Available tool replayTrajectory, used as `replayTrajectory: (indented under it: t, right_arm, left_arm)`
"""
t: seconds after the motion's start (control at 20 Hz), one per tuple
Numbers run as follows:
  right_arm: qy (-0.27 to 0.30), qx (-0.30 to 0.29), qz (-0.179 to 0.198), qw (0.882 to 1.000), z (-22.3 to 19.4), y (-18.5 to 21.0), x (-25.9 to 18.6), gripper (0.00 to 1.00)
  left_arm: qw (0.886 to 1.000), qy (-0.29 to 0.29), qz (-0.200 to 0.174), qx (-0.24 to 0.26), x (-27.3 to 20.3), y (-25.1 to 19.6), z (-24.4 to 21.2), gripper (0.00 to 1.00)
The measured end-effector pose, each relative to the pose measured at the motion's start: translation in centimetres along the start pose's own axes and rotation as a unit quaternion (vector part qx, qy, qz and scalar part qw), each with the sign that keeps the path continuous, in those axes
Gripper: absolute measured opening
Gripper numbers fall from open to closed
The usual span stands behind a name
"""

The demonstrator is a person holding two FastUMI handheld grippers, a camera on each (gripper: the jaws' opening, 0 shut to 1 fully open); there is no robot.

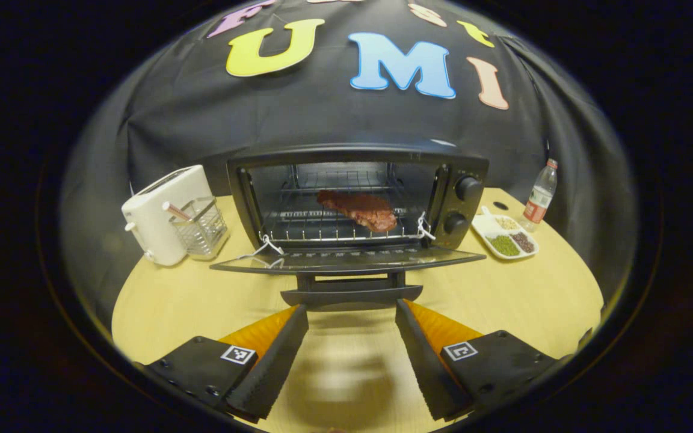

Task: Open the electric oven with the left hand, put the food in, and close the electric oven.

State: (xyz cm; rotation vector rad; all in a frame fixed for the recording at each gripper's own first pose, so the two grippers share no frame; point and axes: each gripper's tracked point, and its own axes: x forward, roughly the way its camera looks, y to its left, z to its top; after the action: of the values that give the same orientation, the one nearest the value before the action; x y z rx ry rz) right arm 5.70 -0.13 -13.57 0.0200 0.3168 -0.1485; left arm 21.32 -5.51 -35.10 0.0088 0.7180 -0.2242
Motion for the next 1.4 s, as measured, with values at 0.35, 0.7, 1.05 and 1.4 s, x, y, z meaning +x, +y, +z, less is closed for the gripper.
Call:
replayTrajectory:
  t: [0.35,0.7,1.05,1.4]
  right_arm:
    - [-0.002,0.005,-0.003,1.0,-0.1,1.2,0.8,0.97]
    - [0.0,0.012,-0.007,1.0,0.0,1.8,1.1,0.97]
    - [-0.04,0.01,0.051,0.998,2.9,2.6,-0.1,0.97]
    - [-0.068,0.015,0.109,0.992,4.9,0.5,-3.0,0.97]
  left_arm:
    - [0.998,-0.065,-0.011,0.014,1.2,0.4,6.8,0.98]
    - [0.994,-0.105,-0.016,0.021,2.5,1.1,11.0,1.0]
    - [0.978,-0.208,-0.012,-0.005,-8.0,-0.6,15.2,0.95]
    - [0.962,-0.267,0.043,-0.027,-21.2,-1.6,15.1,0.99]
